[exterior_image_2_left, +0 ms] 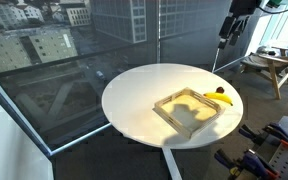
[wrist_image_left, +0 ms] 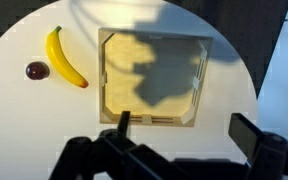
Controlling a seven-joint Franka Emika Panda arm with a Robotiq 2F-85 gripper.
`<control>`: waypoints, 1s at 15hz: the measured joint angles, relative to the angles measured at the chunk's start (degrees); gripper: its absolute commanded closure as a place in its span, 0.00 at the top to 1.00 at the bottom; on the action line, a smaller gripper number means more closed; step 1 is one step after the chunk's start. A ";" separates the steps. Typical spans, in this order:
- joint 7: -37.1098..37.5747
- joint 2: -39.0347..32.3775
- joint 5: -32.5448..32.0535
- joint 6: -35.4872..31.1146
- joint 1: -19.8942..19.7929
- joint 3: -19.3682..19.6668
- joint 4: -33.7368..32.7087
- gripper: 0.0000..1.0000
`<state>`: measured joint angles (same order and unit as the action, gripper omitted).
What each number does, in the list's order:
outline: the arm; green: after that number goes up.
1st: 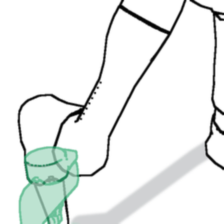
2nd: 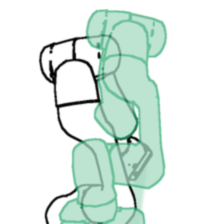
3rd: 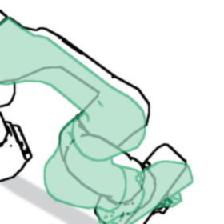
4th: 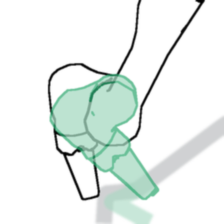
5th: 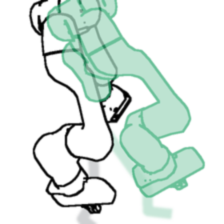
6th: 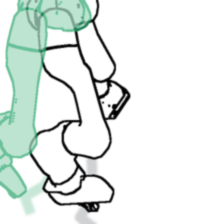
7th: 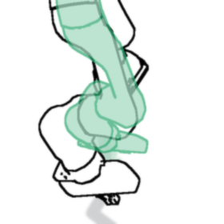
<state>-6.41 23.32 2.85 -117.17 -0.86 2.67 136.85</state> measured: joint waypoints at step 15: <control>3.00 4.11 -0.06 3.19 -0.84 -0.62 1.17 1.00</control>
<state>-3.42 27.43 2.79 -113.98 -1.70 2.05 138.02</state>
